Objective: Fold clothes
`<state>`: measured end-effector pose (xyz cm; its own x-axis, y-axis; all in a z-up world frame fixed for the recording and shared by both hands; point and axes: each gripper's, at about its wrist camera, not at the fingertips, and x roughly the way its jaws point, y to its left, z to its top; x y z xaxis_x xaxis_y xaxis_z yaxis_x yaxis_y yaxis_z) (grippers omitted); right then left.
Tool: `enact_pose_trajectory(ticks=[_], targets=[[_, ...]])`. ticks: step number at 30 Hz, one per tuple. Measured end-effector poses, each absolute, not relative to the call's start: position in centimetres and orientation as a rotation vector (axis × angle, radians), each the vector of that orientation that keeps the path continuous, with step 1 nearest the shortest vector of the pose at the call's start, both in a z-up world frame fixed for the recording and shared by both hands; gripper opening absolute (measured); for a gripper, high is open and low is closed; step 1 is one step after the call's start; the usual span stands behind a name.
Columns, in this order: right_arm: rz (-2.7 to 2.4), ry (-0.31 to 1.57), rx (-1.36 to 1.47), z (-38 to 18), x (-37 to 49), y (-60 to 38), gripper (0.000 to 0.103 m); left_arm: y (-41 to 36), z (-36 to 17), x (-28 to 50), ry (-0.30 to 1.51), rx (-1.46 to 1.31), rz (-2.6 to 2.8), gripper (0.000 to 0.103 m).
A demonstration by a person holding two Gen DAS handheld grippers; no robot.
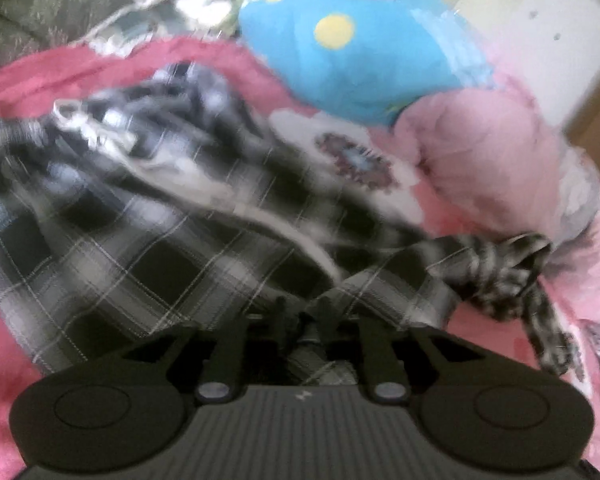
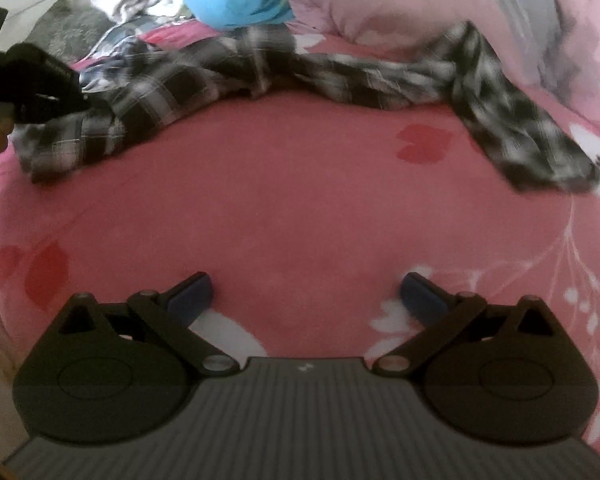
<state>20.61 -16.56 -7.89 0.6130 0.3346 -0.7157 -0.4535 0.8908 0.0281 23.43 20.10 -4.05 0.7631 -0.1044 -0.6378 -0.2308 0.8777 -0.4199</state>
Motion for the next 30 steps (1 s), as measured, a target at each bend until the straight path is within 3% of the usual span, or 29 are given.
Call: enact_pose_trajectory(ticks=[5, 10, 13, 18, 26, 30], targets=[[0.445, 0.753, 0.012, -7.2, 21.6, -18.8, 0.102, 18.0, -2.4, 18.9, 0.514, -0.401, -0.012, 0.054], [0.524, 0.628, 0.045, -5.5, 21.4, -17.1, 0.102, 15.9, -3.2, 17.3, 0.499, -0.327, -0.073, 0.057], [0.575, 0.554, -0.025, -4.7, 21.6, -13.8, 0.097, 14.8, -4.5, 17.7, 0.538, -0.245, -0.046, 0.053], [0.639, 0.543, -0.15, -5.4, 23.4, -7.4, 0.053, 14.3, -6.4, 18.0, 0.551, -0.18, -0.012, 0.044], [0.708, 0.557, -0.275, -7.2, 23.8, -2.5, 0.038, 16.8, -7.6, 18.5, 0.54, -0.261, 0.055, 0.026], [0.703, 0.568, -0.291, -7.6, 24.3, -1.2, 0.036, 17.2, -7.8, 18.7, 0.553, -0.275, 0.067, 0.025]])
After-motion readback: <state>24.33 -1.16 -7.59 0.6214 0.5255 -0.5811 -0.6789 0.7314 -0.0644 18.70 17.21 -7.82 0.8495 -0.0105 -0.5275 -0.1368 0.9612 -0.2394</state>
